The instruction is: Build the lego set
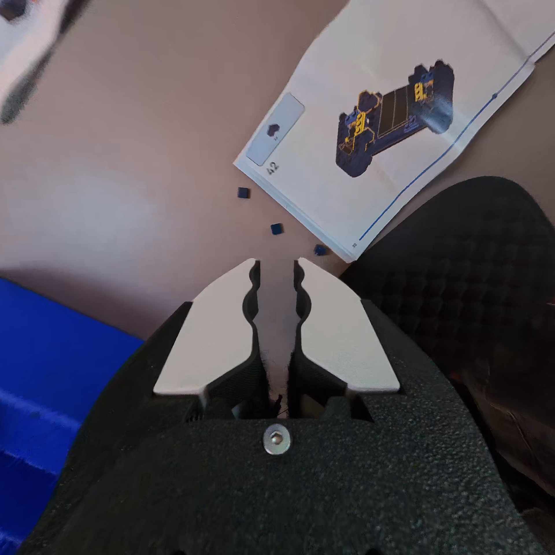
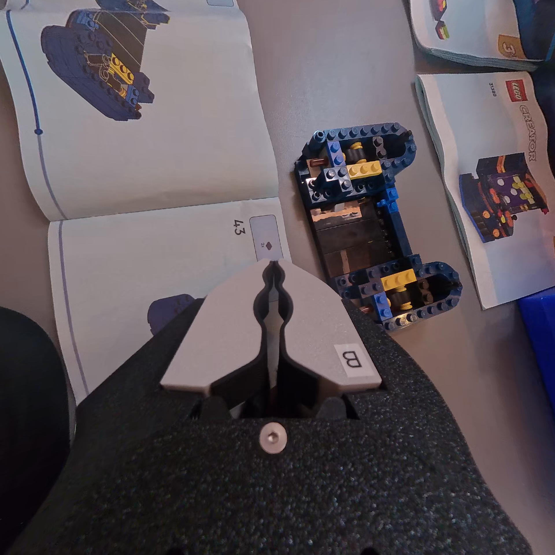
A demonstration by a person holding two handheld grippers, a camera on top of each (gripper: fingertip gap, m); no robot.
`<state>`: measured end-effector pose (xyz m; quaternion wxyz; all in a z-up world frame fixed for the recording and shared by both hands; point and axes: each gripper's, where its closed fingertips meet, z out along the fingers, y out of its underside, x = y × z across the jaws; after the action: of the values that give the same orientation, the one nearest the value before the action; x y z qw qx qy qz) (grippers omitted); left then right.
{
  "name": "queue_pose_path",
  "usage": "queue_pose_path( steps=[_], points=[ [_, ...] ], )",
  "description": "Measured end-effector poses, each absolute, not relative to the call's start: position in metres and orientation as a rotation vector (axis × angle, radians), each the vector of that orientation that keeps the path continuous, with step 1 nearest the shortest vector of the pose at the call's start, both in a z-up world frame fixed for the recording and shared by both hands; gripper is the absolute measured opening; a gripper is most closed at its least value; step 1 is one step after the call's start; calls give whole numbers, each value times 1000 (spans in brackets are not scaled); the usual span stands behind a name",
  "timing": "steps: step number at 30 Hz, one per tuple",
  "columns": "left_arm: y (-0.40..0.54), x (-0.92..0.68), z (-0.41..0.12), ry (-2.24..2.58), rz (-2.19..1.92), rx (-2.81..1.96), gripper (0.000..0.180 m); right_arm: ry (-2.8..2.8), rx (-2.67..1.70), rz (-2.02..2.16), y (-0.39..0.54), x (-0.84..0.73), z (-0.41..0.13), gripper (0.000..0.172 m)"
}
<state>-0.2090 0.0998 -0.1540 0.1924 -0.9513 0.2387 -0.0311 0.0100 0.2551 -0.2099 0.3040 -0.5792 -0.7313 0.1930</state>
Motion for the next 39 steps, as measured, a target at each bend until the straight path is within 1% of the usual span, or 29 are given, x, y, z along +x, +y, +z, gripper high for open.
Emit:
queue_pose_path(
  steps=[2, 6, 8, 11, 13, 18, 23, 31, 33, 35, 37, 39],
  points=[
    [100, -229, -125, 587, -5, -2584, 24, -1937, -1534, 511, 255, 10, -210, 0],
    [90, -318, -52, 208, 212, -2378, 25, -1939, -1534, 508, 255, 10, -210, 0],
    [79, -369, -37, 30, 275, -2352, 25, -1941, -1534, 507, 255, 10, -210, 0],
    [72, -414, -65, -153, 92, -2477, 21, -1943, -1533, 500, 255, 10, -210, 0],
    [75, -440, -95, -225, 64, -2555, 19, -1945, -1532, 495, 255, 10, -210, 0],
    [76, -471, -165, -327, 19, -2770, 19, -1944, -1531, 497, 255, 10, -210, 0],
    [76, -485, -190, -382, 19, -2821, 19, -1937, -1536, 517, 255, 10, -210, 0],
    [77, -492, -205, -396, -3, -2840, 17, -1936, -1537, 523, 255, 10, -210, 0],
    [77, -492, -206, -387, -14, -2839, 9, -1935, -1538, 526, 255, 10, -210, 0],
    [77, -489, -201, -397, -25, -2838, 8, -1934, -1539, 528, 255, 10, -210, 0],
    [85, -483, -176, -365, 43, -2741, 8, -1935, -1537, 524, 255, 10, -210, 0],
    [106, -452, -128, -240, 42, -2559, 8, -1937, -1541, 526, 255, 10, -210, 0]
  ],
)
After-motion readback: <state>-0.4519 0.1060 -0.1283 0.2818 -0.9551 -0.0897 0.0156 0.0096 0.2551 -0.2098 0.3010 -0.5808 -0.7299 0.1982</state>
